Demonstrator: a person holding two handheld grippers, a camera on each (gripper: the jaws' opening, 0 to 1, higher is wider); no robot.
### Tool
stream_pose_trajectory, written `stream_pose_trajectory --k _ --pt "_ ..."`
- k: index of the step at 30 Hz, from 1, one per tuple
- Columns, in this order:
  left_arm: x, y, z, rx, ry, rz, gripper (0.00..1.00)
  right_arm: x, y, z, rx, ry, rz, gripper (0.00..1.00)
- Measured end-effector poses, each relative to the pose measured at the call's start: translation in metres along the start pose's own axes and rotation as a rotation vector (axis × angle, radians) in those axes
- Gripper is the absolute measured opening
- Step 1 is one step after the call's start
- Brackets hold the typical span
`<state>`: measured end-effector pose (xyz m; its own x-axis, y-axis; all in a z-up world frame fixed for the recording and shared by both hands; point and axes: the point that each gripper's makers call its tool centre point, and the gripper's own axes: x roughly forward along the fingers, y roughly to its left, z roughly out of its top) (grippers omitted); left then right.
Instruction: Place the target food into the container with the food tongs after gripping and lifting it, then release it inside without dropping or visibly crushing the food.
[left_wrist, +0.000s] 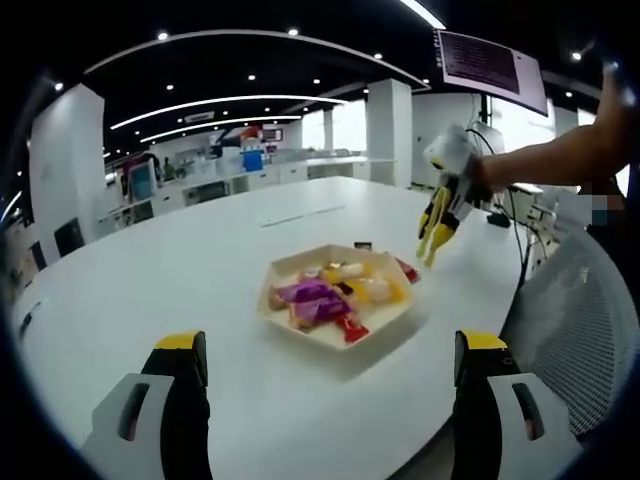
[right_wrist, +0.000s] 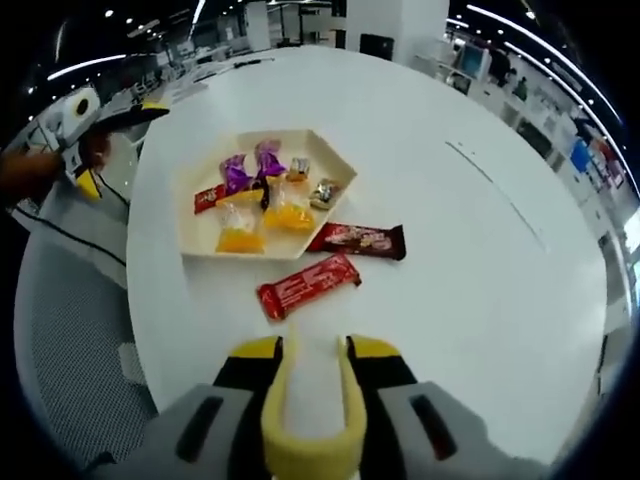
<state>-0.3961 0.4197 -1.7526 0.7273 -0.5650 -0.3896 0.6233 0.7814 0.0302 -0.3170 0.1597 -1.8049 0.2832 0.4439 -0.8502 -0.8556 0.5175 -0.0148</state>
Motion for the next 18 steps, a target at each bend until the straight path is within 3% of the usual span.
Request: stream_pose_trajectory --k 10,18 --pt "0.000 0.000 0.000 0.000 -0.002 0.001 1.00 0.011 0.002 0.037 0.057 -0.034 -0.047 0.24" --pt "-0.001 0.001 0.000 0.000 -0.001 0.003 1.00 0.023 0.005 0.043 0.071 -0.006 -0.091 0.25"
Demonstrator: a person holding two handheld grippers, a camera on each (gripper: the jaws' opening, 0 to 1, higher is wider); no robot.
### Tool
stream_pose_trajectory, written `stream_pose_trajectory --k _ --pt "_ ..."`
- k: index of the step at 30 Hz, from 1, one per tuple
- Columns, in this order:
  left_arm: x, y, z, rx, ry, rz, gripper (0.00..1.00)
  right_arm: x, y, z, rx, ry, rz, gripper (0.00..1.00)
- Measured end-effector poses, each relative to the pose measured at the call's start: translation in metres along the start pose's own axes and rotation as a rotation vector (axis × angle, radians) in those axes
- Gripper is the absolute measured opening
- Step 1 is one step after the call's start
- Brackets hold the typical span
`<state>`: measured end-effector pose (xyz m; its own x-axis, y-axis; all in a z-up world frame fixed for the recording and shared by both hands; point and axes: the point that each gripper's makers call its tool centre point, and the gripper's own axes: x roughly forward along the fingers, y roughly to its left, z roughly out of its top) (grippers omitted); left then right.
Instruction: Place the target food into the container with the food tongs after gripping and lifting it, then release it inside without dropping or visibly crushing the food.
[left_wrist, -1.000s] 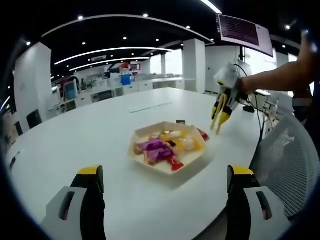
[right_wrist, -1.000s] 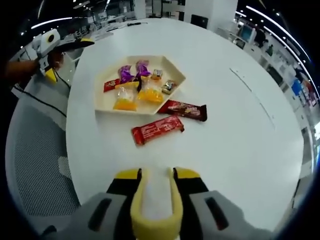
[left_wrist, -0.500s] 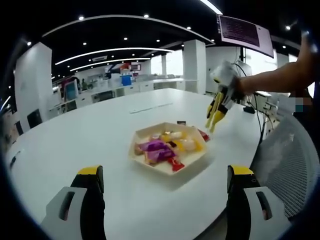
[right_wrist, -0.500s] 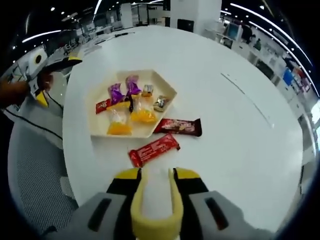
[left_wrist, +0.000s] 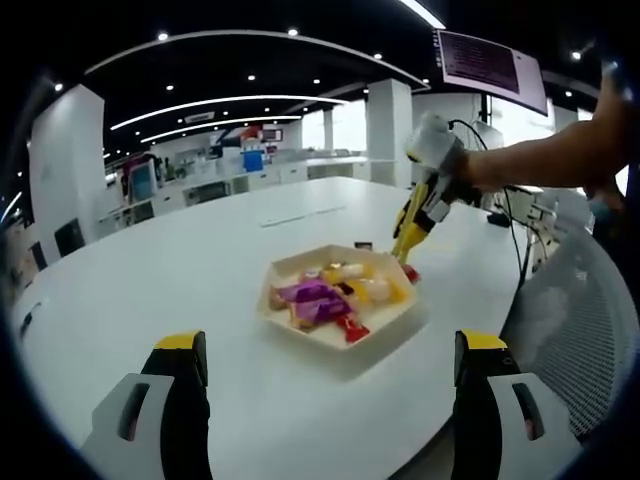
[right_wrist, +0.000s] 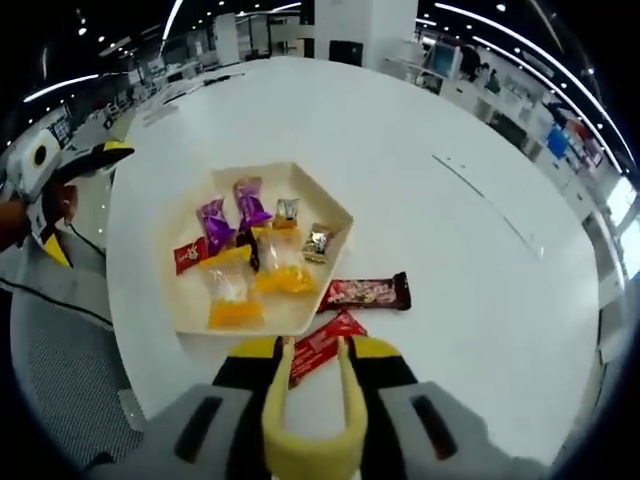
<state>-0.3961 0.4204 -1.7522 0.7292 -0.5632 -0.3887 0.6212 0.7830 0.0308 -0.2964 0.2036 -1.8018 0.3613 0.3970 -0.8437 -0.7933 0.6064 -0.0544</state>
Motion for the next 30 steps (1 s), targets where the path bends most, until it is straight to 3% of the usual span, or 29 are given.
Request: stream_pose_trajectory --k 7,10,14,22,30 --pt "0.000 0.000 0.000 0.000 -0.003 -0.002 1.00 -0.007 -0.006 -0.015 -0.045 0.054 0.007 0.25" --pt "0.000 -0.001 0.000 -0.001 -0.002 -0.002 1.00 -0.012 -0.009 -0.028 -0.127 0.105 0.030 0.25" --pt "0.000 0.000 0.000 0.000 -0.002 -0.002 1.00 -0.016 -0.018 -0.031 -0.103 0.101 0.017 0.25" --pt "0.000 0.000 -0.001 -0.002 0.004 -0.003 1.00 -0.010 -0.015 -0.022 -0.049 0.083 0.036 0.25" --pt "0.000 0.001 -0.001 -0.007 0.001 0.001 1.00 -0.001 -0.013 -0.018 0.062 0.090 0.053 0.25"
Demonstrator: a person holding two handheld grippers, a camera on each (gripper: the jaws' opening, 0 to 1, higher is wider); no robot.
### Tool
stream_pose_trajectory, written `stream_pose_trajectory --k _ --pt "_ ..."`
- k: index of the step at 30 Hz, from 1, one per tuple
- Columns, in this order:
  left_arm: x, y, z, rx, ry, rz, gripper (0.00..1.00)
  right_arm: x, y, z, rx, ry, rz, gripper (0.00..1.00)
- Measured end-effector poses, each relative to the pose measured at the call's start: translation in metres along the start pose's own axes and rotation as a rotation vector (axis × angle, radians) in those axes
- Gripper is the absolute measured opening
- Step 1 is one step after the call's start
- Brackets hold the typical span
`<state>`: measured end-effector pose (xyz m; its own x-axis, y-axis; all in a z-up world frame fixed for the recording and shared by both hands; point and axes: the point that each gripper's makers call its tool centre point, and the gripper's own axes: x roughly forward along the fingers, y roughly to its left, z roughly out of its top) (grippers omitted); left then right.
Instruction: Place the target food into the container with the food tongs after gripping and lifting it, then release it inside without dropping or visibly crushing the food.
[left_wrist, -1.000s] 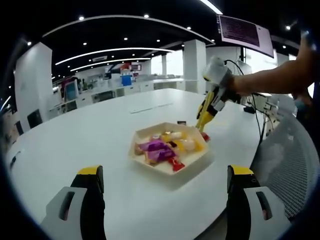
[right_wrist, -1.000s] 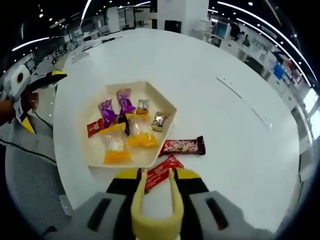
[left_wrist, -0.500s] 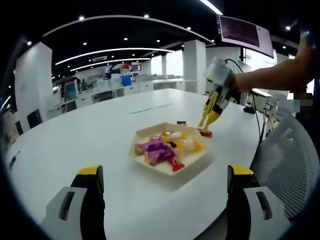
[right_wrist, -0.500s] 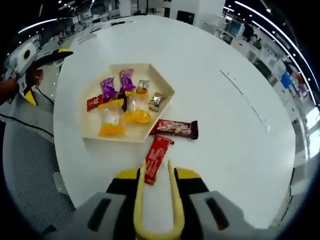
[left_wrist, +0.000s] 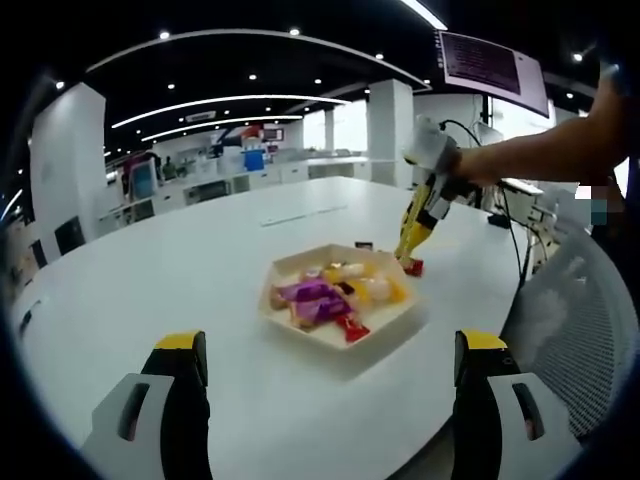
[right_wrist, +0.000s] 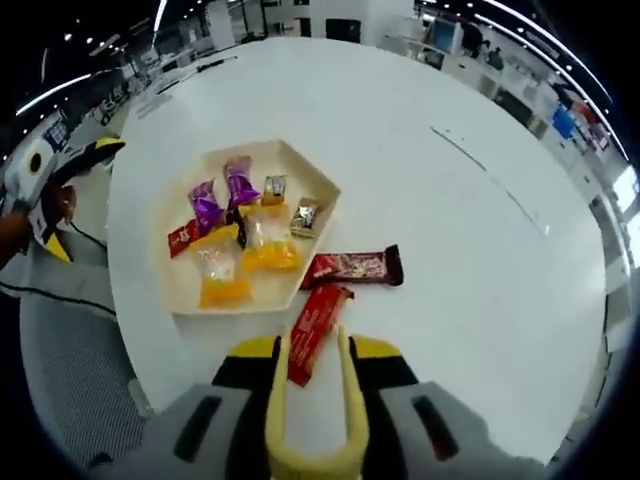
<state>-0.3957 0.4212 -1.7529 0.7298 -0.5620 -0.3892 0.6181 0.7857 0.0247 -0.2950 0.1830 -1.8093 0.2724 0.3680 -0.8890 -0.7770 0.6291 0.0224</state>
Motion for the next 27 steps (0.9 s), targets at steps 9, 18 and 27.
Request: stream_pose_trajectory --k 9,18,27 --pt "0.0007 -0.0014 -0.0005 0.002 0.004 -0.006 1.00 0.0026 0.0031 0.0000 0.013 0.006 0.009 0.24" --pt "0.0015 -0.0029 -0.0017 0.004 0.009 -0.014 1.00 0.0026 0.0042 0.0008 -0.005 -0.002 0.002 0.25" --pt "0.0013 -0.0039 -0.0024 0.003 0.016 -0.015 0.99 0.0031 0.0039 0.0007 -0.020 -0.004 -0.012 0.25"
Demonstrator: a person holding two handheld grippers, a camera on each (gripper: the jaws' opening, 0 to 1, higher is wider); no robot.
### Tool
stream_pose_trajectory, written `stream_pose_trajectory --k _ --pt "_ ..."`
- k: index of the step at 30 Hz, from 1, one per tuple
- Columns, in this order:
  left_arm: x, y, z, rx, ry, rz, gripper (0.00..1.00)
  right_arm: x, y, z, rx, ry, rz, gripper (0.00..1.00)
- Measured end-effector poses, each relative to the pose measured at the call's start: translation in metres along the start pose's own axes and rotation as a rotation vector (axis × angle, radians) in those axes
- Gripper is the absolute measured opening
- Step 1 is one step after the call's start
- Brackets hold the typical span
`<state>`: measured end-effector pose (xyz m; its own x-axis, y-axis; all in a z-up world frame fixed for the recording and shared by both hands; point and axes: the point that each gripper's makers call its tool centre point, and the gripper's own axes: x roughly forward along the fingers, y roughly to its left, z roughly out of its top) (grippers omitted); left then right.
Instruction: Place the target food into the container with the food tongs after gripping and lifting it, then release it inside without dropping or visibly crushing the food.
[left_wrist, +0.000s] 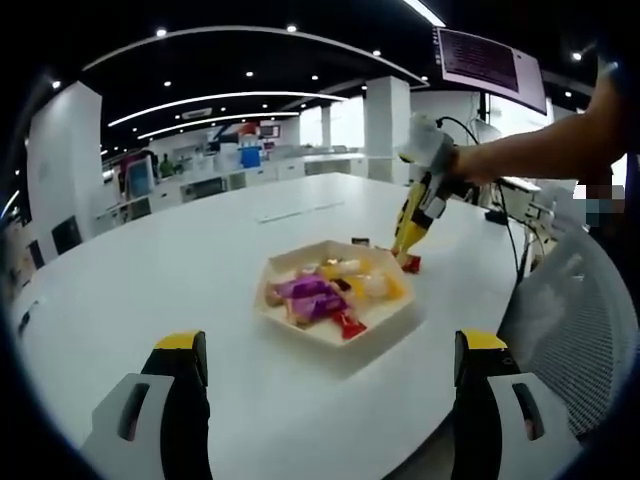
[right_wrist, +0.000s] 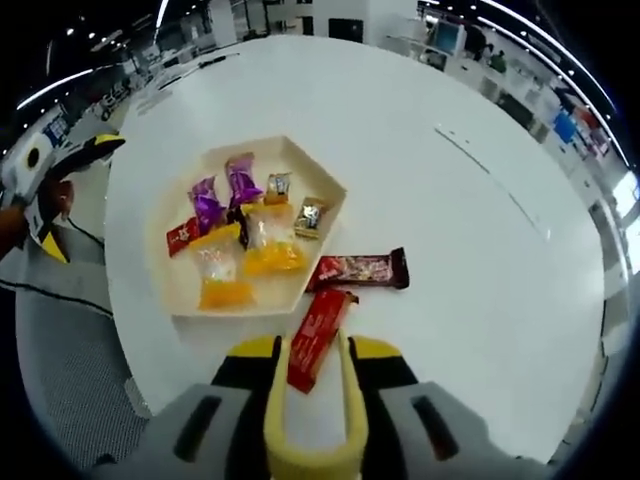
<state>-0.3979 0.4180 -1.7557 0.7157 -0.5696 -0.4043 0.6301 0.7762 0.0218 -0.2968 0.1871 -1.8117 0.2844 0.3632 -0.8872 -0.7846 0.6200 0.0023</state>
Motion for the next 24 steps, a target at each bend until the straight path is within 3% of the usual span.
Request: stream_pose_trajectory --k 10,19,24 --pt "0.000 0.002 0.000 -0.005 -0.004 0.006 0.99 -0.006 -0.001 0.002 -0.023 -0.016 -0.028 0.25" --pt "-0.001 0.003 0.001 -0.006 -0.007 0.010 0.99 0.002 -0.003 -0.002 0.025 -0.017 -0.035 0.26" --pt "-0.001 0.003 0.000 -0.008 -0.007 0.012 0.99 0.006 -0.004 -0.001 -0.020 -0.012 -0.047 0.24"
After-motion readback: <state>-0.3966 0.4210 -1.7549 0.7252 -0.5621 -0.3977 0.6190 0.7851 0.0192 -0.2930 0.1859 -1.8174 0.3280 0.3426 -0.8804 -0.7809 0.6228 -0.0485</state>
